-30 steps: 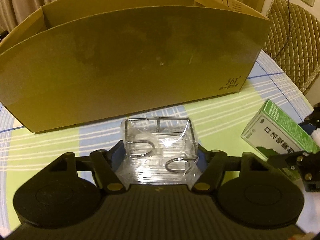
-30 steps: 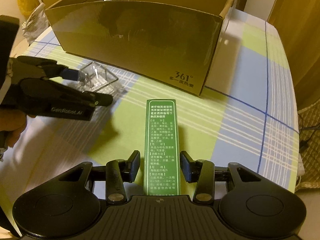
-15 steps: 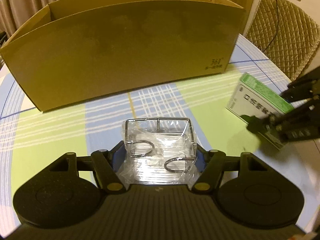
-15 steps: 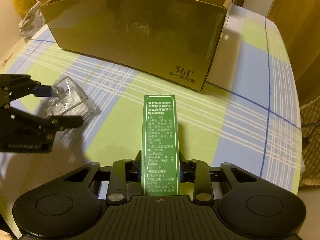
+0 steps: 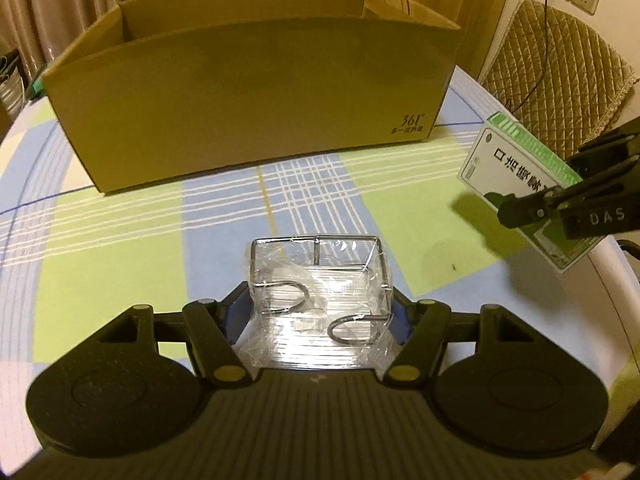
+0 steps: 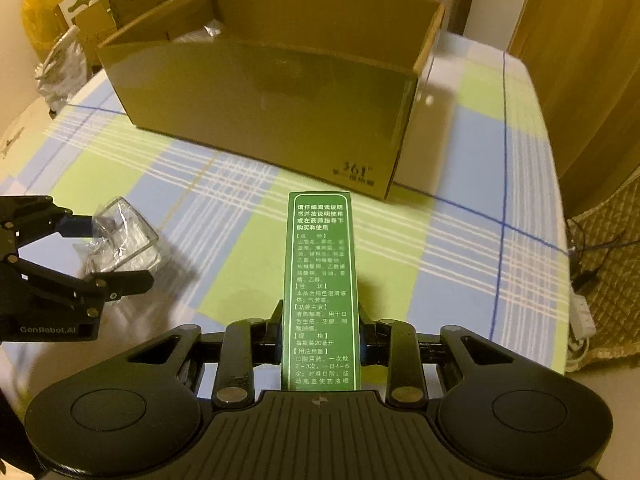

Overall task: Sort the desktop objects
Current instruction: 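Lift and carry clear packet and green box over the cardboard box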

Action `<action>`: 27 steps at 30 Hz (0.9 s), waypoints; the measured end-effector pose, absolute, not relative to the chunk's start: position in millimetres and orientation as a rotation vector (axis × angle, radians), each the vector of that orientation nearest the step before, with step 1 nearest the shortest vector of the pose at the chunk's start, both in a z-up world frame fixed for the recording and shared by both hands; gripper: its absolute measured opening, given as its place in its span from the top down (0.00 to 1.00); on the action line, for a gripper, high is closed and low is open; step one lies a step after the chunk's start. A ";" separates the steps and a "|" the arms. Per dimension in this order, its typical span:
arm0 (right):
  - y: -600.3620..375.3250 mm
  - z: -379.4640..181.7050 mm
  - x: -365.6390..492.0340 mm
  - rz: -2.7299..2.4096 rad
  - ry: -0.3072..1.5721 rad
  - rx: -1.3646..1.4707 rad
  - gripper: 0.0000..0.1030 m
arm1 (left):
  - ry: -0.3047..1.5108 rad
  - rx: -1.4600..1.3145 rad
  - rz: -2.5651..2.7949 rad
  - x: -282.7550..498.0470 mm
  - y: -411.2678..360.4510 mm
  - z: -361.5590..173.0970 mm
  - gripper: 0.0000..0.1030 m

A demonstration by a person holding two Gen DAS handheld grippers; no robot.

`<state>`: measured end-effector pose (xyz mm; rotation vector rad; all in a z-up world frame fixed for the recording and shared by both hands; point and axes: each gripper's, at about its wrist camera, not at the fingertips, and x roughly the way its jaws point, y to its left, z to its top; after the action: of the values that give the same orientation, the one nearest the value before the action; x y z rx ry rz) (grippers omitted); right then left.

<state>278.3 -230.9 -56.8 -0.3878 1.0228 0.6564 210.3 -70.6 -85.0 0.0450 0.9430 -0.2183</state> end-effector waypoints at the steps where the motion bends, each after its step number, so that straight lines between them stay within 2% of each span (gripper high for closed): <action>1: -230.2 -53.2 276.0 0.656 1.017 -0.386 0.73 | 0.939 0.045 -0.217 207.4 -69.6 -81.1 0.39; 13: -224.1 -9.3 243.4 0.651 0.961 -0.325 0.73 | 0.900 0.027 -0.176 174.7 -53.8 -35.6 0.39; 27: -229.5 13.2 218.3 0.654 0.927 -0.315 0.73 | 0.853 0.034 -0.154 153.6 -40.6 -0.6 0.38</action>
<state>218.3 -229.5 13.2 -0.3155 0.9266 0.6535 153.6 -40.6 -0.6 0.0338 0.8526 -0.1535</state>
